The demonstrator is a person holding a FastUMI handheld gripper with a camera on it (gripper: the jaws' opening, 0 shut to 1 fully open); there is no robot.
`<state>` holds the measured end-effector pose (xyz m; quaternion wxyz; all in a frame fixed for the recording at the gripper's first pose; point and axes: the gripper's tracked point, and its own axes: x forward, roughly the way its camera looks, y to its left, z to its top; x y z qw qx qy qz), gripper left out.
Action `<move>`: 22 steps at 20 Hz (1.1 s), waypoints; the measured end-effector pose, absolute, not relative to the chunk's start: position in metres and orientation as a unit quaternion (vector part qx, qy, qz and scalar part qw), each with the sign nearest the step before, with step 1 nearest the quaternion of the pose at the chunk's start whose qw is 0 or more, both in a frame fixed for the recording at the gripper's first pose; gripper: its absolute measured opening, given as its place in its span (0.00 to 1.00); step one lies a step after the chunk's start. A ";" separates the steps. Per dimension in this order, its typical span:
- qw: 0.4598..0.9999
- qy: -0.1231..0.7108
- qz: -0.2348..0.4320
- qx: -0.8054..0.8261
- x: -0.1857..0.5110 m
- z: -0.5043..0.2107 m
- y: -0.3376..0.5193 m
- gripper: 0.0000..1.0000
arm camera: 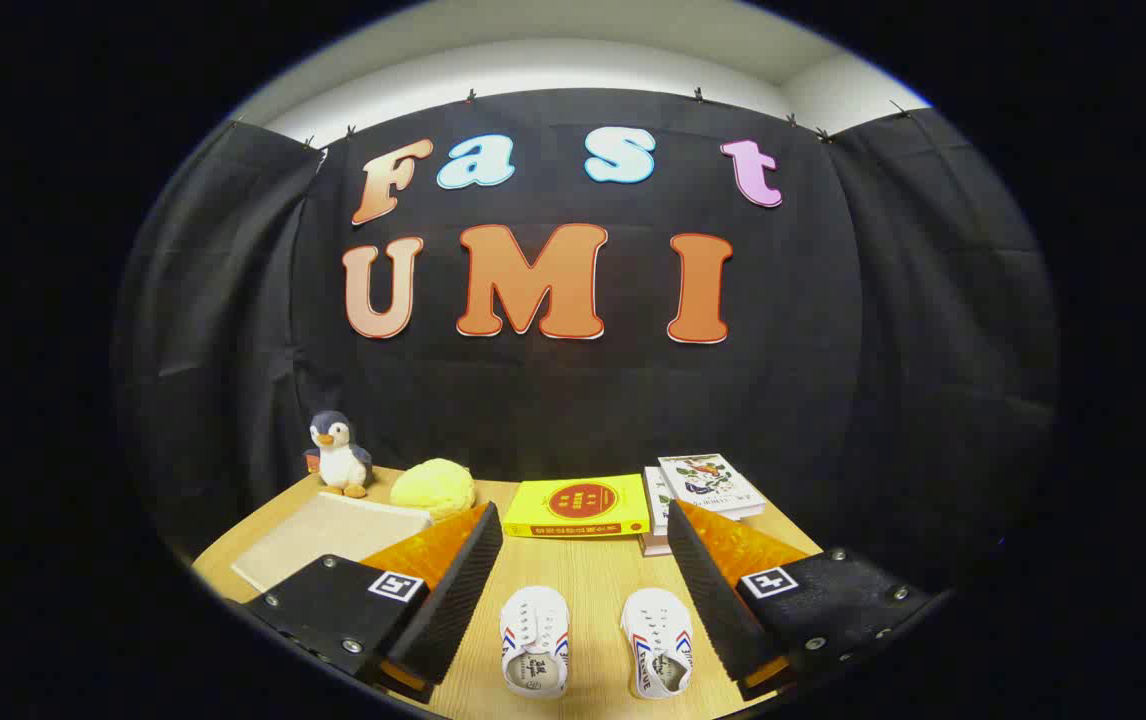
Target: Open the storage box then place both shoes into the box .Put the left shoe in first, then the right shoe, with the right side of both shoes facing outward in a uniform manner.
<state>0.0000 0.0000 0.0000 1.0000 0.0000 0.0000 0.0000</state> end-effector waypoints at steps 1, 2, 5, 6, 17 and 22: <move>1.000 0.002 0.006 0.000 0.002 0.002 0.001 0.99; 1.000 0.001 0.012 -0.003 0.004 0.005 0.000 0.99; 1.000 0.004 0.027 -0.005 0.010 0.008 -0.003 0.99; 0.999 0.002 0.037 -0.003 0.010 0.010 -0.002 0.99; 0.997 0.022 0.068 -0.010 0.025 -0.001 -0.011 0.99; 0.996 0.031 0.078 0.005 0.029 -0.005 -0.015 0.99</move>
